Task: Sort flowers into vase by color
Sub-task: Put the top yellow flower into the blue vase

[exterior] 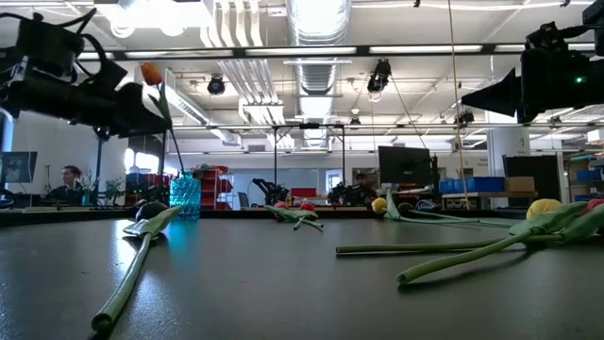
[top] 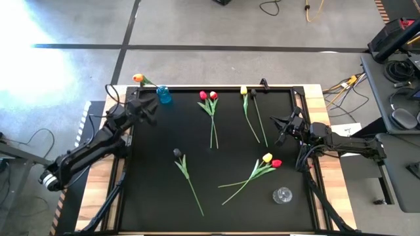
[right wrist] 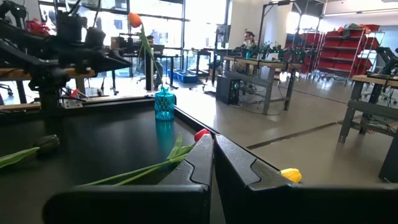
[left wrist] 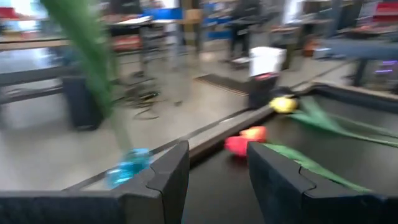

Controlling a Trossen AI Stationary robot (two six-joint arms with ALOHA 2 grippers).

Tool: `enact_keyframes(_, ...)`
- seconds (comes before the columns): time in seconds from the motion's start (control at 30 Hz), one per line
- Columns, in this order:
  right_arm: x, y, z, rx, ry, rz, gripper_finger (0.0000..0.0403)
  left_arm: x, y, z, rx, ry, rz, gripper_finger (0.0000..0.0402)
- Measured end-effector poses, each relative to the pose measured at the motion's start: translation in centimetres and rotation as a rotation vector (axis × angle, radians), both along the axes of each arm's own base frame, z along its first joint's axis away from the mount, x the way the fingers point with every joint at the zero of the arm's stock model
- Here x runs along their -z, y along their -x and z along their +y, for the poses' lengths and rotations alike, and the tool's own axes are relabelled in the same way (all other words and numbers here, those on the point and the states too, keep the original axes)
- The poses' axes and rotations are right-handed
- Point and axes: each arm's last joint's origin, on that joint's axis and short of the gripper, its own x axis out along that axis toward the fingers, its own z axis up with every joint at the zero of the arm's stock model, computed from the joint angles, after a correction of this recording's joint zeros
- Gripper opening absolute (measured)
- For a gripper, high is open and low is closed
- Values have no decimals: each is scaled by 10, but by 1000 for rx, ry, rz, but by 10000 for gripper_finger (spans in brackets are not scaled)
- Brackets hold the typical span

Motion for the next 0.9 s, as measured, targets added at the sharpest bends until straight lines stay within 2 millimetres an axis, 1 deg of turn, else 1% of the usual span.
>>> enact_keyframes(0.13,0,0,0,0,0,1,9,6,-4,-12,143,-41,-43,146)
enact_keyframes(0.3,0,0,0,0,0,0,9,1,-11,-28,358,-78,-79,137)
enact_keyframes(0.53,0,0,0,0,0,0,9,-2,-18,-46,527,-126,-96,83)
enact_keyframes(0.77,0,0,0,-1,-9,-6,9,-3,-21,-54,611,-159,-87,12)
enact_keyframes(0.83,-1,0,0,-2,-22,-27,9,-2,-22,-56,624,-156,-84,4)
enact_keyframes(0.9,-5,0,0,-2,-19,-75,9,-2,-23,-56,640,-160,-77,6)
